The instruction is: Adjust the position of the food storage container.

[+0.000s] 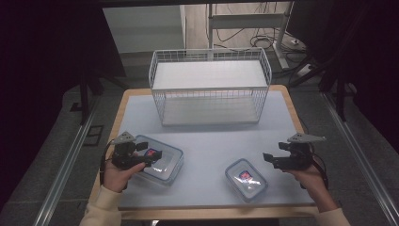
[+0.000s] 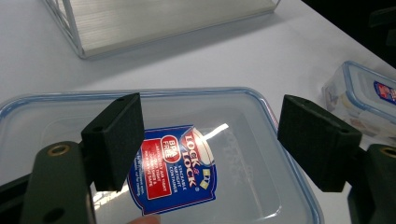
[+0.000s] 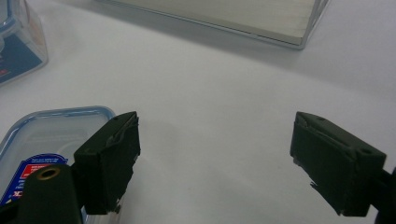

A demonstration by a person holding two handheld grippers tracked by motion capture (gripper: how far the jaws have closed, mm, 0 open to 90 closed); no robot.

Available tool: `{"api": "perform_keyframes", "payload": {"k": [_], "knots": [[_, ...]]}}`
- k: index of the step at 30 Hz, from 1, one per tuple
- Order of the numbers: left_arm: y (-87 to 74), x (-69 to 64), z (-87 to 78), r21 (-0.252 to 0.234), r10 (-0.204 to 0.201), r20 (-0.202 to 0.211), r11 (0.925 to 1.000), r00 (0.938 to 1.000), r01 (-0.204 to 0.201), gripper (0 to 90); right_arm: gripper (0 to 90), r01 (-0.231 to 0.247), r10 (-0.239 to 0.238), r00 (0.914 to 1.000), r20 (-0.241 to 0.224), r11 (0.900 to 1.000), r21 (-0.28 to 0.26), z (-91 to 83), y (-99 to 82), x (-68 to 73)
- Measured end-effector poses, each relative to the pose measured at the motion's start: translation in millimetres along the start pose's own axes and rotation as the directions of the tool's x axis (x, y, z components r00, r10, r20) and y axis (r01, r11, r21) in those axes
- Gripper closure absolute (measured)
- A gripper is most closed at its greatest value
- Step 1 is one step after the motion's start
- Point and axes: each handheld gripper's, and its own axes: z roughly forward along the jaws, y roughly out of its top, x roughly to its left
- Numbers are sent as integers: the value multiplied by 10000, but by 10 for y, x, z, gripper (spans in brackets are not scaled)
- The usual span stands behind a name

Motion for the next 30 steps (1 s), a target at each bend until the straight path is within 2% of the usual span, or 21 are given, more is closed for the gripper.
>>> {"api": "perform_keyframes", "payload": {"k": [7,13,14,16,18,22,24,26,27,30], "knots": [[1,1,-34,-159,-62,-6,9999,10000,62,239,162,74,-74,9999,-90,10000,51,-12,-4,14],[10,-32,-76,-446,107,-14,9989,9999,-108,271,165,168,-166,9998,-105,9997,171,-16,-1,65],[10,-32,-76,-446,107,-14,9989,9999,-108,300,165,168,-166,9998,-105,9997,171,-16,-1,65],[20,-34,-103,-352,119,298,9993,9995,-108,366,165,231,-229,9997,-104,9995,237,-8,2,75],[29,-47,-136,-330,252,337,9992,9991,-241,444,165,288,-286,9995,-95,9993,248,-6,3,82],[54,-78,-253,-459,528,476,9977,9975,-506,729,166,305,-304,9995,-55,9993,224,-14,4,101],[62,-101,-310,-507,572,578,9972,9967,-543,814,165,275,-273,9996,-87,9994,227,-20,-8,107],[63,-116,-338,-482,632,628,9970,9960,-603,845,165,287,-285,9996,-87,9992,265,-23,-18,106],[57,-135,-371,-394,781,659,9964,9948,-756,893,165,291,-290,9996,-21,9992,289,-32,-36,94],[4,-167,-429,-234,876,748,9960,9933,-861,899,165,172,-172,9998,19,9996,234,-56,-46,75]]}}
